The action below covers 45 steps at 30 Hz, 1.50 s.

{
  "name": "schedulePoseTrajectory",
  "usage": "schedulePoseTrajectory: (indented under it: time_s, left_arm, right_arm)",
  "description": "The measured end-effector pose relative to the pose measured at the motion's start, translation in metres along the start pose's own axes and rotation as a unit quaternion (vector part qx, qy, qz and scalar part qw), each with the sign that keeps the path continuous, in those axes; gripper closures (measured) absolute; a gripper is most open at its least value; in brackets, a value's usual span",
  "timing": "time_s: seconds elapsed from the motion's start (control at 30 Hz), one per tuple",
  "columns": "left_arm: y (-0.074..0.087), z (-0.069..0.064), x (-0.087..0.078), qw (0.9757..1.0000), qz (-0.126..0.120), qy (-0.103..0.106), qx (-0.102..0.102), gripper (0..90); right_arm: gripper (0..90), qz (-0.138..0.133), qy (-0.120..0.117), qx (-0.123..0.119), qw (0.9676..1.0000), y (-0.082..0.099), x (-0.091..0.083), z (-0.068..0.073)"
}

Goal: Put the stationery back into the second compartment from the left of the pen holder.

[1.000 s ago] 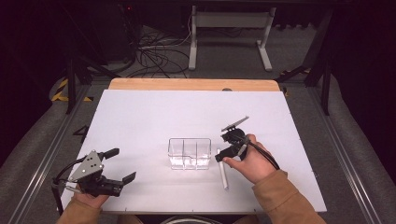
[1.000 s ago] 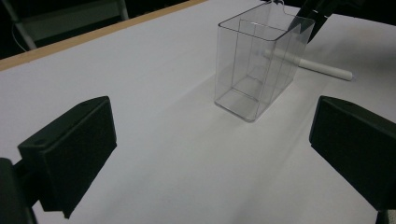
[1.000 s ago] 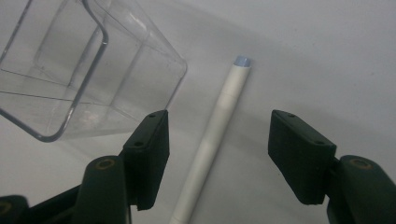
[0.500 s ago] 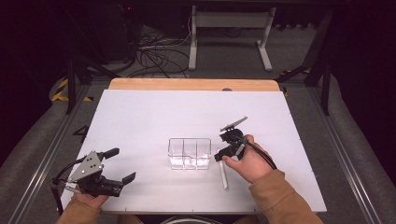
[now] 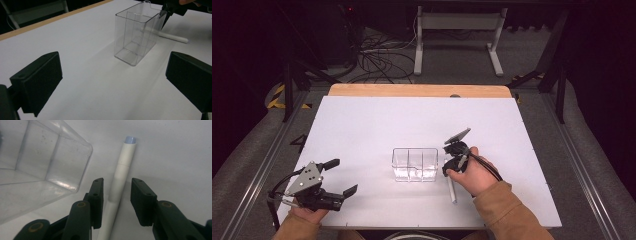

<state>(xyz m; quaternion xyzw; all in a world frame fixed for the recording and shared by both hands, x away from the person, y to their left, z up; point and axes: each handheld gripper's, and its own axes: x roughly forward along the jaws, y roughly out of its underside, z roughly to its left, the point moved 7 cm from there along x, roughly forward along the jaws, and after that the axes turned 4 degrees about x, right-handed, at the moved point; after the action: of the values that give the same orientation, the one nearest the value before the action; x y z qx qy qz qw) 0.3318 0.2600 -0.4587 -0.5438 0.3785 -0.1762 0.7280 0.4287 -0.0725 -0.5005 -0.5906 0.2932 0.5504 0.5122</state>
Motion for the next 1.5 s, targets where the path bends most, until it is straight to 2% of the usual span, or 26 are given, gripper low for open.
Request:
schedulePoseTrajectory:
  time_s: [0.17, 0.37, 0.6, 0.93, 1.3, 1.5]
  left_arm:
    - [0.000, 0.000, 0.000, 1.0000, 0.000, -0.001, 0.002, 1.5]
    - [0.000, 0.000, 0.000, 1.0000, 0.002, 0.000, 0.002, 1.5]
    - [0.000, -0.001, 0.001, 1.0000, 0.002, -0.001, 0.002, 1.5]
    - [0.000, -0.001, 0.001, 1.0000, 0.002, 0.000, 0.003, 1.5]
    - [0.000, -0.001, 0.002, 1.0000, 0.002, 0.000, 0.003, 1.6]
    - [0.000, -0.001, 0.002, 1.0000, 0.002, -0.001, 0.002, 1.5]
  right_arm:
    - [69.6, 0.002, 0.009, 0.011, 0.9999, 0.001, 0.003, 0.002]
    - [71.9, 0.007, 0.017, 0.019, 0.9997, 0.002, 0.007, 0.005]
    - [78.2, 0.003, 0.041, 0.023, 0.9989, 0.003, 0.009, 0.004]
    - [78.9, 0.000, 0.048, 0.028, 0.9985, 0.002, 0.009, 0.006]
    - [79.1, -0.002, 0.045, 0.035, 0.9984, 0.003, 0.007, 0.005]
    - [79.1, -0.028, 0.029, 0.038, 0.9985, 0.001, -0.004, 0.004]
